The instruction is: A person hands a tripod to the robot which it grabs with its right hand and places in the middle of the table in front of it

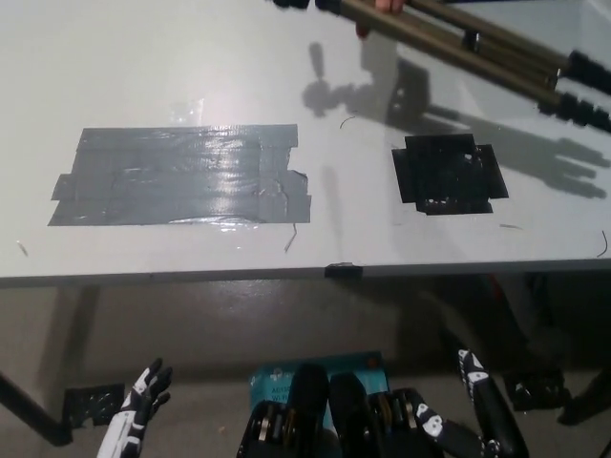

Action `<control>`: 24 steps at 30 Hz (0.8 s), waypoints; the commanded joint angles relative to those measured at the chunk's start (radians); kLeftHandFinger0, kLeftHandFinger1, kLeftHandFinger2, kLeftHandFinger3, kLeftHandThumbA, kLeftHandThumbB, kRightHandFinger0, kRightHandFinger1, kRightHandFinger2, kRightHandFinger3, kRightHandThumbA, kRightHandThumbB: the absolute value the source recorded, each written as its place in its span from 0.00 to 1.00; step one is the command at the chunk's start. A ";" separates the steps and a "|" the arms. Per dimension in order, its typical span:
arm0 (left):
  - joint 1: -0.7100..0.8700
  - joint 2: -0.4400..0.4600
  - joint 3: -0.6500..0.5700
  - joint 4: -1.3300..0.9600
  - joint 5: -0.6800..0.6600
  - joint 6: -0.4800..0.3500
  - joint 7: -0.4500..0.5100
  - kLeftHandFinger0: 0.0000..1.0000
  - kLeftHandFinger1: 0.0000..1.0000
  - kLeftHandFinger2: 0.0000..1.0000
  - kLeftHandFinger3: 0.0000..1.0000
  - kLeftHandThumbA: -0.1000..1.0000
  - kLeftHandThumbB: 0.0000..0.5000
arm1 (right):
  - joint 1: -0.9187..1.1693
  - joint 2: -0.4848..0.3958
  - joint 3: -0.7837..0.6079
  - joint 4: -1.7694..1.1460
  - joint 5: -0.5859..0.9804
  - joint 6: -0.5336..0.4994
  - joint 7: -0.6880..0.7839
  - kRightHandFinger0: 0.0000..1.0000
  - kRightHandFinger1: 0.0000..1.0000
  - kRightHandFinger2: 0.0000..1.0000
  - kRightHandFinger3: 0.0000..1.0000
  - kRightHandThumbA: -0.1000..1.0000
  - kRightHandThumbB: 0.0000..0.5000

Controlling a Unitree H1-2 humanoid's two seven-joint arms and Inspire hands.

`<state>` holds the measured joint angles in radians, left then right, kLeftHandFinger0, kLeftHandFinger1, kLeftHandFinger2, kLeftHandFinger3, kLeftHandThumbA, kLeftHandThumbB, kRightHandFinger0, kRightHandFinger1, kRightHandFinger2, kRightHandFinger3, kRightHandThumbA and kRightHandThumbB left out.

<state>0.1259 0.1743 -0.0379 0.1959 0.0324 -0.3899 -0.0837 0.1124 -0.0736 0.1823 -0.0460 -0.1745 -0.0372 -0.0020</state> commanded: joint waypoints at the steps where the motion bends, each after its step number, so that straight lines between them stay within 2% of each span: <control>1: -0.032 -0.003 -0.015 -0.031 -0.009 -0.039 -0.025 1.00 1.00 1.00 1.00 0.99 0.52 | 0.014 -0.002 -0.027 -0.063 -0.063 -0.076 -0.056 1.00 1.00 1.00 1.00 0.63 0.23; 3: -0.037 0.000 -0.017 -0.034 -0.007 -0.037 -0.023 1.00 1.00 1.00 1.00 0.99 0.53 | 0.012 0.002 -0.035 -0.077 -0.105 -0.117 -0.089 1.00 1.00 1.00 1.00 0.60 0.23; 5: -0.048 0.006 -0.016 -0.032 -0.001 -0.036 -0.020 1.00 1.00 1.00 1.00 0.99 0.53 | 0.000 0.002 -0.044 -0.134 -0.183 -0.134 -0.129 1.00 1.00 1.00 1.00 0.54 0.29; 7: -0.063 0.012 -0.012 -0.034 -0.005 -0.026 -0.019 1.00 1.00 1.00 1.00 0.99 0.53 | -0.059 -0.016 -0.062 -0.287 -0.409 -0.116 -0.186 1.00 1.00 1.00 1.00 0.50 0.46; 8: -0.066 0.014 -0.009 -0.035 -0.006 -0.024 -0.019 1.00 1.00 1.00 1.00 0.99 0.53 | -0.088 -0.024 -0.065 -0.318 -0.475 -0.107 -0.193 1.00 1.00 1.00 1.00 0.54 0.52; 9: -0.069 0.019 -0.006 -0.034 -0.005 -0.022 -0.018 1.00 1.00 1.00 1.00 0.99 0.52 | -0.150 -0.043 -0.068 -0.379 -0.579 -0.045 -0.154 1.00 1.00 1.00 1.00 0.68 0.68; 12: -0.067 0.026 -0.002 -0.035 -0.005 -0.014 -0.018 1.00 1.00 1.00 1.00 0.99 0.53 | -0.285 -0.069 -0.066 -0.419 -0.676 0.075 -0.043 1.00 1.00 1.00 1.00 0.79 0.87; 14: -0.073 0.025 0.000 -0.034 -0.003 -0.014 -0.015 1.00 1.00 1.00 1.00 1.00 0.54 | -0.366 -0.090 -0.058 -0.373 -0.692 0.124 -0.010 1.00 1.00 1.00 1.00 0.85 0.92; 16: -0.080 0.025 0.002 -0.035 -0.009 -0.011 -0.016 1.00 1.00 1.00 1.00 1.00 0.53 | -0.435 -0.102 -0.052 -0.321 -0.699 0.168 0.005 1.00 1.00 1.00 1.00 0.89 0.92; 22: -0.088 0.033 0.014 -0.038 -0.016 0.002 -0.013 1.00 1.00 1.00 1.00 1.00 0.54 | -0.609 -0.143 -0.010 -0.123 -0.713 0.246 0.015 1.00 1.00 1.00 1.00 1.00 0.86; 24: -0.095 0.035 0.015 -0.042 -0.021 0.010 -0.017 1.00 1.00 1.00 1.00 0.99 0.53 | -0.673 -0.154 0.003 -0.030 -0.715 0.271 0.010 1.00 1.00 1.00 1.00 1.00 0.86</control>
<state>0.0632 0.1753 -0.0483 0.1975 0.0325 -0.3783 -0.0876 -0.3210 -0.1710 0.1473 -0.1899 -0.6140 0.0611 -0.0407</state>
